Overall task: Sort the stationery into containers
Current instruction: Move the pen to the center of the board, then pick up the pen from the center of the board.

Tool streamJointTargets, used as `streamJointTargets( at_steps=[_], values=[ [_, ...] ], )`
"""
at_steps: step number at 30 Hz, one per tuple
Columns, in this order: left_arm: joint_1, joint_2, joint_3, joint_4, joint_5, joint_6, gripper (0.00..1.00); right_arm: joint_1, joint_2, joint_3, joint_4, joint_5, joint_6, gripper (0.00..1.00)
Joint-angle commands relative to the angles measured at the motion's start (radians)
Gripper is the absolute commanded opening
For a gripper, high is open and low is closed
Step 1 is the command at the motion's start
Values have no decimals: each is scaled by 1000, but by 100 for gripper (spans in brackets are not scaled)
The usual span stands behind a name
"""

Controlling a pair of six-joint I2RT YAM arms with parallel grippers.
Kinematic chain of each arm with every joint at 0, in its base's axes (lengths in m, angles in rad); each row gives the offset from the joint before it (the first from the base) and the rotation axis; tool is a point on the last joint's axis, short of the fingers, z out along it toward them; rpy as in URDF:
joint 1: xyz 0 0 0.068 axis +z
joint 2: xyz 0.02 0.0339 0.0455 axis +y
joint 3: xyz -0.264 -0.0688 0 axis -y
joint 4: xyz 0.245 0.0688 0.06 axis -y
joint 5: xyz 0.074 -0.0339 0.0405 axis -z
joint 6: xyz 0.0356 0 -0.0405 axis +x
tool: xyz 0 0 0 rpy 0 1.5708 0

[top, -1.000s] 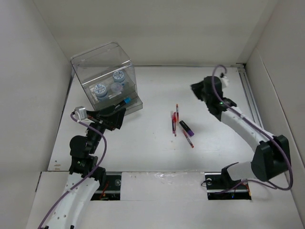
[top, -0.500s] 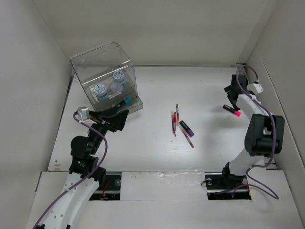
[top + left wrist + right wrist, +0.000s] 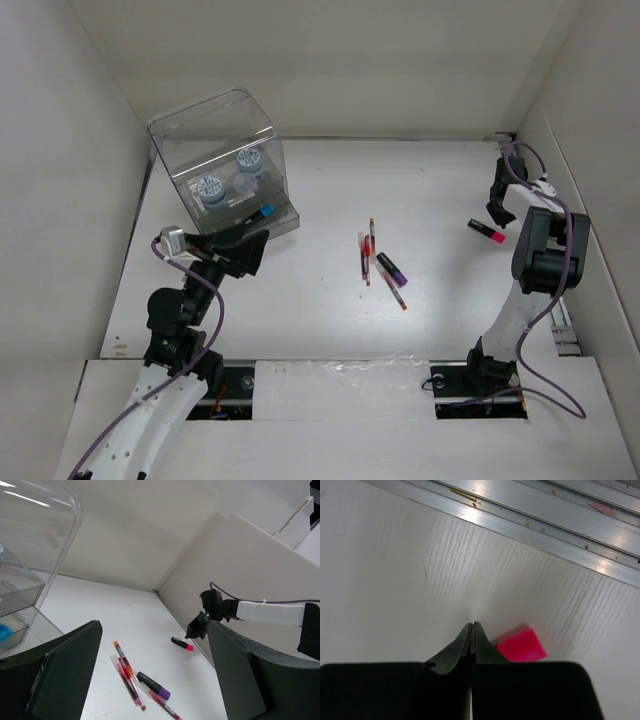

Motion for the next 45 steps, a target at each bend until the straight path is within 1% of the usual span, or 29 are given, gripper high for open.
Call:
streamJointTargets(
  at_steps=[1, 6, 7, 10, 13, 17, 18, 19, 22, 24, 27, 28, 30, 31, 33, 34, 36, 37, 39, 42, 45],
  values=[
    [-7, -20, 8, 39, -12, 18, 83, -1, 0, 49, -43, 20, -17, 0],
    [-7, -20, 8, 29, -12, 18, 83, -1, 10, 7, -71, -7, -17, 0],
    [-16, -20, 8, 29, -12, 18, 83, 11, -10, -6, -71, 17, -6, 0],
    [-16, -20, 8, 29, -12, 18, 83, 43, -82, -69, -62, 6, -6, 0],
    [-27, -29, 17, 29, -12, 18, 83, 52, -102, -99, -81, -4, -15, 0],
    [-27, -38, 17, 19, -12, 18, 83, 109, -148, -153, -91, 5, 6, 0],
    [-36, -38, 26, 8, -12, 18, 83, 146, -162, -173, -91, 5, 6, 0],
    [-36, -48, 26, 8, -12, 18, 83, 164, -194, -216, -68, 5, 6, 0],
    [-36, -57, 37, -10, -23, 18, 83, 216, -216, -280, -46, -18, 17, 0],
    [-36, -57, 37, -10, -23, 18, 83, 226, -248, -290, -28, -49, 17, 0],
    [-36, -57, 37, -10, -23, 18, 83, 262, -300, -290, -28, -49, 26, 0],
    [-36, -57, 37, -10, -23, 18, 83, 262, -314, -290, -28, -40, 26, 3],
    [-36, -57, 37, -10, -23, 18, 83, 299, -357, -280, -37, -24, 26, 15],
    [-36, -57, 37, -10, -23, 18, 83, 336, -386, -280, -37, -11, 26, 32],
    [-36, -57, 37, -10, -23, 18, 83, 370, -395, -280, -37, -11, 26, 47],
    [-36, -57, 37, -10, -23, 18, 83, 385, -395, -280, -37, -11, 26, 57],
    [-36, -57, 28, -10, -23, 18, 83, 396, -383, -270, -37, -1, 26, 66],
    [-36, -57, 28, -10, -23, 18, 83, 396, -360, -261, -46, -1, 26, 67],
    [-36, -57, 28, -10, -23, 18, 83, 385, -340, -260, -46, 11, 26, 67],
    [-36, -57, 28, -10, -23, 18, 83, 373, -340, -302, -20, 35, 35, 67],
    [-36, -57, 28, -10, -23, 18, 83, 330, -329, -334, 4, 35, 26, 67]
  ],
)
